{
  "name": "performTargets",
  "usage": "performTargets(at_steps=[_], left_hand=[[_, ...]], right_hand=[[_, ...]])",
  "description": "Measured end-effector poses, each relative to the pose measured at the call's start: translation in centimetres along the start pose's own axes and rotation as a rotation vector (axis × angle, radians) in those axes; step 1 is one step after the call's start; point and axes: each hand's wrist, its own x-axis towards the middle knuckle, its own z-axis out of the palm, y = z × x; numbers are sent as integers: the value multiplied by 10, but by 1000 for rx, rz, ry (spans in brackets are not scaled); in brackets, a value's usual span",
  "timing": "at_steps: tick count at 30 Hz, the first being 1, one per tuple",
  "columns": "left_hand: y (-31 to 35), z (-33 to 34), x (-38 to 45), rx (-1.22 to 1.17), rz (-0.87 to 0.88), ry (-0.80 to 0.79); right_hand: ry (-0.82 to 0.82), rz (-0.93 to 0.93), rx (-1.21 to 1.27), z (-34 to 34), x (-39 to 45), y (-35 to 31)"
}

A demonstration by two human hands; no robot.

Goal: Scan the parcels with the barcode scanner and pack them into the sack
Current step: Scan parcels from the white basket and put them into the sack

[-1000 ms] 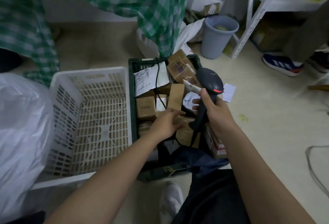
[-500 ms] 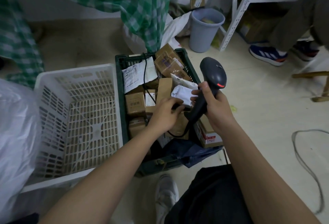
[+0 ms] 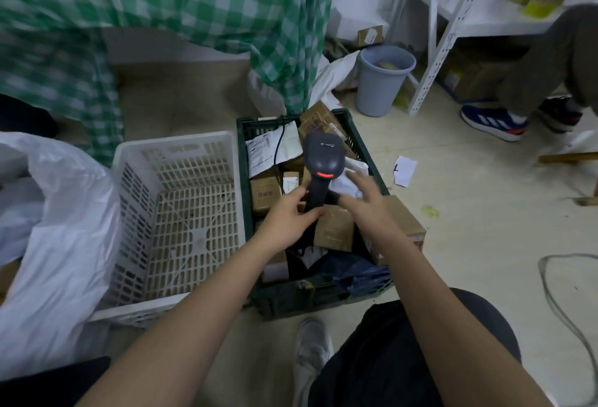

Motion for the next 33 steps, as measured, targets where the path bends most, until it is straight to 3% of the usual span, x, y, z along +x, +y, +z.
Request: performTargets(at_steps=[2,3,5,6,12,15,19,24,27,33], left_hand=[[-6,-8,-8,-8,-33,29],[-9,-11,-12,-12,-47,54],[-13,-17,-19,-29,-73,106],[-13,-20,-23,-46,-84,130],[-12,-54,-39,-62,-83,255],[-10,-78,-44,-82,-62,327],[-7,-113,-56,-116,-71,410],[-26,-153,-78,-137,-75,522],[-38,-174,-87,-142,-80,569],[-64,-203,-84,-139,-112,588]], right_hand=[[266,140,-623,-17,0,27],[290,268,-781,-24,-5,39],[210,457,-871,-27,-14,56],[193,467,-850,-25,-17,61],[465,94,-929,-15,-27,26],[509,-168,-852,-6,-33,-6],[300,-416,-753,32,-24,-32],[23,-421,-796,105,-2,-27],[-24,-448,-867,136,9,-17],[-37,-750,-1162,161,14,9]])
